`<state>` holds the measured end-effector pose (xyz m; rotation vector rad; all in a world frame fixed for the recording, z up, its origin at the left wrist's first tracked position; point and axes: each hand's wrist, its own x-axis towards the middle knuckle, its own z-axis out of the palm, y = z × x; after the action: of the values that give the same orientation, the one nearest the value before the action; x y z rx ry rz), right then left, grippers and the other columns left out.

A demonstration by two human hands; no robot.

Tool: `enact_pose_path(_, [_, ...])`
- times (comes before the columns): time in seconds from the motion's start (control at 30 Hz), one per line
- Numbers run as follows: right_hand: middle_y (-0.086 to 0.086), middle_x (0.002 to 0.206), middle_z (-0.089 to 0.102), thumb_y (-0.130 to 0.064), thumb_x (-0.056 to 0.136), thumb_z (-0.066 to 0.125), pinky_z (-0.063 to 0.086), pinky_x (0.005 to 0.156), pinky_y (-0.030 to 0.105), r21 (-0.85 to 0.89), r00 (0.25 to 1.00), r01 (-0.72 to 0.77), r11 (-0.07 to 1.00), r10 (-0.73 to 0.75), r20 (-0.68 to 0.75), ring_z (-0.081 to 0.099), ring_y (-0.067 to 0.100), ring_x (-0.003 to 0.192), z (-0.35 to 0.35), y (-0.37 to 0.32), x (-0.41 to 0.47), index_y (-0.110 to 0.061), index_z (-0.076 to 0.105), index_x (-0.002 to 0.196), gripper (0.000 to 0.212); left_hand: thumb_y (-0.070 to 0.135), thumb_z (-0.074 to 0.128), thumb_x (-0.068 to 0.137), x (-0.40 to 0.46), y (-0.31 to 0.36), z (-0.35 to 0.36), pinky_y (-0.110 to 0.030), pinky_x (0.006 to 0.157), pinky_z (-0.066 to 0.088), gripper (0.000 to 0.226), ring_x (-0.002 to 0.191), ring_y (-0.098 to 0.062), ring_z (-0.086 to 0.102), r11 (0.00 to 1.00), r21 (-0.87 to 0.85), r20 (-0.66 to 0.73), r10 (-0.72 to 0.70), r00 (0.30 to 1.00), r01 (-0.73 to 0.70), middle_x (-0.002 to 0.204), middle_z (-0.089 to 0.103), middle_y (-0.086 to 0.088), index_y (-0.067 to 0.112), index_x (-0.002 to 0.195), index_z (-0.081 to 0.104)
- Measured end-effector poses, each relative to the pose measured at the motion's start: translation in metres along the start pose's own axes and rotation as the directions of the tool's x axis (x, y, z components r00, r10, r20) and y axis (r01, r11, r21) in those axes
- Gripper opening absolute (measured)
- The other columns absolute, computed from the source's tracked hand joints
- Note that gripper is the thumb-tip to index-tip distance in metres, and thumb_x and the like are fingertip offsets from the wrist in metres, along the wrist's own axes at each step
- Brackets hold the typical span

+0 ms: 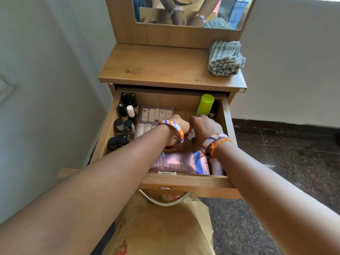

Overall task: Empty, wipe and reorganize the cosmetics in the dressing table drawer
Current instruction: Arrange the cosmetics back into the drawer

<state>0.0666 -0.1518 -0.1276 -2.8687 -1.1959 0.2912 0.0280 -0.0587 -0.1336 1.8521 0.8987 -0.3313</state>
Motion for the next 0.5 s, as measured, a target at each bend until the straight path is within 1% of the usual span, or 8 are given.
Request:
enact_pose_path(0.03, [0.016, 0.111, 0.063, -0.010, 0.085, 0.062, 0.053, 0.080, 0.038, -0.015, 1.000, -0.013, 1.000, 0.013, -0.013, 0.063, 0.035, 0.102, 0.000, 0.000, 0.000, -0.007, 0.058, 0.111, 0.027, 0.013, 0.056, 0.080, 0.001, 0.000, 0.002, -0.040, 0.096, 0.050, 0.039, 0.110, -0.037, 0.060, 1.000, 0.012, -0.022, 0.008, 1.000, -0.008, 0.117, 0.063, -0.025, -0.004, 0.115, 0.059])
enact_pose_path(0.1, [0.017, 0.113, 0.063, -0.008, 0.090, 0.054, 0.052, 0.081, 0.038, -0.045, 0.999, -0.038, 0.998, 0.037, -0.025, 0.061, 0.035, 0.106, 0.000, 0.001, 0.001, -0.005, 0.060, 0.111, 0.022, 0.009, 0.051, 0.083, 0.003, 0.001, 0.006, -0.038, 0.094, 0.048, 0.034, 0.108, -0.036, 0.060, 0.998, 0.051, -0.035, 0.042, 0.998, -0.041, 0.113, 0.064, -0.022, -0.003, 0.114, 0.060])
enact_pose_path(0.2, [0.019, 0.115, 0.062, -0.005, 0.093, 0.045, 0.051, 0.082, 0.039, -0.077, 0.998, -0.052, 0.996, 0.049, -0.043, 0.058, 0.035, 0.109, -0.001, 0.001, 0.000, 0.000, 0.062, 0.111, 0.025, 0.004, 0.047, 0.079, 0.005, 0.000, 0.013, -0.038, 0.095, 0.047, 0.035, 0.108, -0.036, 0.059, 0.996, 0.017, -0.016, 0.082, 0.996, -0.082, 0.112, 0.064, -0.023, -0.002, 0.111, 0.061])
enact_pose_path(0.27, [0.020, 0.115, 0.061, -0.005, 0.094, 0.044, 0.051, 0.083, 0.039, -0.078, 0.997, -0.060, 0.995, 0.056, -0.055, 0.058, 0.036, 0.109, -0.002, 0.001, 0.000, 0.002, 0.062, 0.111, 0.026, 0.002, 0.046, 0.079, 0.007, -0.002, 0.014, -0.037, 0.096, 0.048, 0.035, 0.106, -0.035, 0.059, 0.995, 0.002, -0.017, 0.096, 0.995, -0.096, 0.110, 0.065, -0.022, -0.002, 0.109, 0.063])
enact_pose_path(0.33, [0.021, 0.115, 0.062, -0.005, 0.094, 0.045, 0.051, 0.083, 0.039, -0.066, 0.996, -0.075, 0.995, 0.072, -0.054, 0.059, 0.036, 0.109, -0.001, 0.001, 0.001, 0.003, 0.062, 0.112, 0.026, -0.002, 0.045, 0.083, 0.008, -0.003, 0.015, -0.030, 0.086, 0.045, 0.032, 0.095, -0.029, 0.058, 0.993, -0.007, -0.013, 0.114, 0.993, -0.114, 0.100, 0.064, -0.018, -0.005, 0.107, 0.065])
enact_pose_path(0.37, [0.020, 0.114, 0.062, -0.006, 0.095, 0.045, 0.051, 0.084, 0.039, -0.057, 0.996, -0.082, 0.995, 0.079, -0.049, 0.060, 0.036, 0.108, -0.001, 0.001, 0.001, 0.003, 0.062, 0.112, 0.026, -0.004, 0.043, 0.085, 0.008, -0.003, 0.015, -0.029, 0.083, 0.044, 0.032, 0.091, -0.026, 0.055, 0.993, -0.002, -0.007, 0.120, 0.993, -0.120, 0.096, 0.062, -0.016, -0.006, 0.108, 0.065])
enact_pose_path(0.4, [0.020, 0.114, 0.062, -0.006, 0.095, 0.046, 0.051, 0.084, 0.039, -0.051, 0.995, -0.087, 0.995, 0.085, -0.051, 0.060, 0.036, 0.108, 0.000, 0.000, 0.001, 0.002, 0.062, 0.112, 0.025, -0.006, 0.042, 0.086, 0.007, -0.002, 0.014, -0.030, 0.082, 0.045, 0.033, 0.091, -0.024, 0.054, 0.991, 0.000, 0.004, 0.132, 0.991, -0.132, 0.095, 0.061, -0.016, -0.006, 0.108, 0.065])
enact_pose_path(0.5, [0.020, 0.114, 0.062, -0.007, 0.094, 0.048, 0.052, 0.084, 0.039, -0.044, 0.994, -0.098, 0.994, 0.096, -0.045, 0.061, 0.035, 0.107, 0.000, -0.001, 0.000, 0.002, 0.062, 0.112, 0.025, -0.007, 0.042, 0.088, 0.002, -0.001, 0.010, -0.035, 0.094, 0.047, 0.033, 0.099, -0.025, 0.058, 0.990, 0.017, 0.032, 0.142, 0.989, -0.143, 0.107, 0.066, -0.020, -0.006, 0.112, 0.065])
